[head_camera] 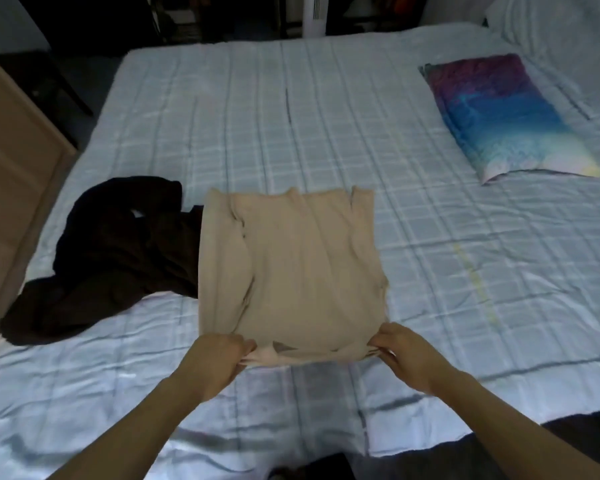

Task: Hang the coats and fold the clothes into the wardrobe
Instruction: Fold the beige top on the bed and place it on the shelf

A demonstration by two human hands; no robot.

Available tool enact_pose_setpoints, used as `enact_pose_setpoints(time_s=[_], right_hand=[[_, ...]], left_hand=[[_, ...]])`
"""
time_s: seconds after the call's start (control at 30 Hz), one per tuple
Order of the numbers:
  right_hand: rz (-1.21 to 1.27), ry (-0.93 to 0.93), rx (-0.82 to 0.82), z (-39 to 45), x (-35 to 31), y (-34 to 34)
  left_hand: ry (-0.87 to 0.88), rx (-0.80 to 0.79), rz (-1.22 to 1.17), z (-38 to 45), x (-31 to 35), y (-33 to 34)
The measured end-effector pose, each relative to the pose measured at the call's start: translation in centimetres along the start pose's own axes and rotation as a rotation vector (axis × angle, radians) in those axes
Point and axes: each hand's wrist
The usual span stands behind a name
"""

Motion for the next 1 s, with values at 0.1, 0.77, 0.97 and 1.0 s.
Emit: enact_pose_setpoints(time_s=[0.1, 0.77, 0.97, 1.0], right_hand=[[-0.036, 0.063, -0.052, -3.5, 0.2, 5.3], [-0.032, 0.339, 0.137, 5.7, 1.6, 8.4], [-0.152, 0.287, -0.042, 14.7, 6.8, 8.4], [-0.186, 0.285, -0.049, 15.5, 8.1, 8.7]], left_hand=[[-0.050, -0.139, 0.035, -2.3, 2.1, 5.1], [-0.187, 0.120, -0.133, 7.9, 2.3, 9.4], [-0.268, -0.046, -0.066, 17.9, -0.8, 12.1], [-0.290, -0.049, -0.053, 18.9, -1.4, 12.6]])
Point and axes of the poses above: each hand's wrist, its own z-axis towards the middle knuckle, its own y-axis out of the palm, x = y × z, and after that the axes turned 1 degree about -z, right-handed
